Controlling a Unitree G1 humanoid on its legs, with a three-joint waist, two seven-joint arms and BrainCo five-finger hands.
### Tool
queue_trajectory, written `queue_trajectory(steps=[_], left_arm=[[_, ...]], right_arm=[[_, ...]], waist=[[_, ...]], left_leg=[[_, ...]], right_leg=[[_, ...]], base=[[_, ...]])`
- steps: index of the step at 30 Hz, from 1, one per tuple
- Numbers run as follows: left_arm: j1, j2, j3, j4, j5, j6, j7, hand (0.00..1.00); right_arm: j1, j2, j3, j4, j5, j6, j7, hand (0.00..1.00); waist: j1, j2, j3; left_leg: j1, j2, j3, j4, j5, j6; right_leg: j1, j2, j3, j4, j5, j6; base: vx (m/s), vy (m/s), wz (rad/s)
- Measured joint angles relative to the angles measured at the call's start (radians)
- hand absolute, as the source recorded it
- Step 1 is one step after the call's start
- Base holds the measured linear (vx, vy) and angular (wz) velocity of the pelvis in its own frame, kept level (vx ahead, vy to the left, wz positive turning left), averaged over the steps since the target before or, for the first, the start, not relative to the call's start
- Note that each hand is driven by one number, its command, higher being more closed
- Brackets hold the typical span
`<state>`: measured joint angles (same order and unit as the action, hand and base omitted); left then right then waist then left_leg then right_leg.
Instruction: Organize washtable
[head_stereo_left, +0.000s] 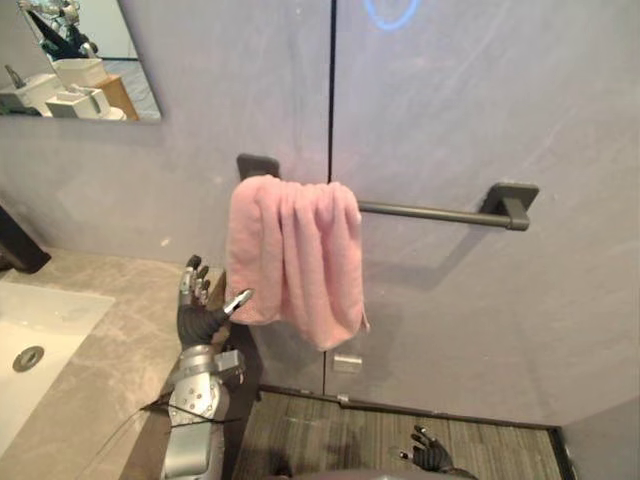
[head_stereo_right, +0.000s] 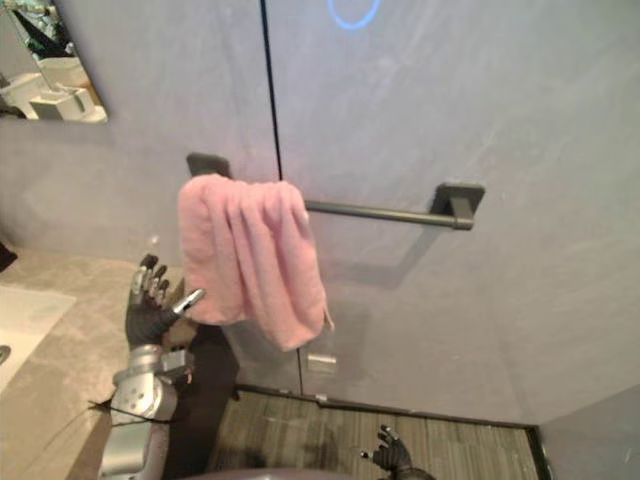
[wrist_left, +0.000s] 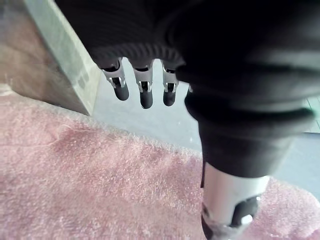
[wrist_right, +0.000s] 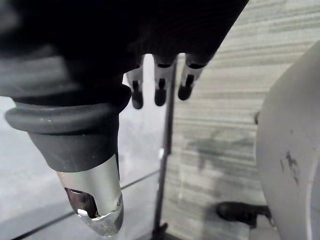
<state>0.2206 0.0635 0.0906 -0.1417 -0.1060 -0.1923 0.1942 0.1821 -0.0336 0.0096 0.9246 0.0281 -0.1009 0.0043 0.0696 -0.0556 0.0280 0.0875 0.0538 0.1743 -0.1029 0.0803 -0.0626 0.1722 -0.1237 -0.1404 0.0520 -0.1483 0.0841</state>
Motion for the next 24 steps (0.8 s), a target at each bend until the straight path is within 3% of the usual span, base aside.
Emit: queue_trajectory(steps=[10,11,24], left_arm=[[-0.068,0.067,-0.021,0.189,0.0,0.028,-0.021,0.0],[-0.087,0.076,-0.022,0.213,-0.001,0.03,-0.021,1.0],[-0.147,0.15,-0.058,0.351,-0.01,0.035,-0.046,1.0]], right_arm=[[0.0,-0.008,0.0,0.002,-0.001,0.001,0.001,0.0],[0.0,-0.012,0.0,0.002,-0.001,0.002,0.002,0.0],[-0.02,-0.034,-0.036,-0.001,0.0,0.003,0.0,0.0]], waist=[[-0.004,-0.001,0.001],[-0.006,-0.002,0.002],[-0.054,-0.013,0.004]], left_leg=[[-0.004,0.0,0.0,0.0,0.0,0.0],[-0.004,0.0,0.001,0.0,0.0,0.0],[-0.019,-0.001,0.026,0.0,-0.006,0.0]], right_leg=[[-0.003,0.001,0.002,-0.005,0.0,0.0],[-0.004,0.001,0.003,-0.005,0.0,0.0],[-0.037,0.001,0.049,-0.01,0.012,-0.001]], base=[[0.0,-0.001,0.0],[-0.03,-0.01,-0.04],[0.0,-0.005,-0.09]])
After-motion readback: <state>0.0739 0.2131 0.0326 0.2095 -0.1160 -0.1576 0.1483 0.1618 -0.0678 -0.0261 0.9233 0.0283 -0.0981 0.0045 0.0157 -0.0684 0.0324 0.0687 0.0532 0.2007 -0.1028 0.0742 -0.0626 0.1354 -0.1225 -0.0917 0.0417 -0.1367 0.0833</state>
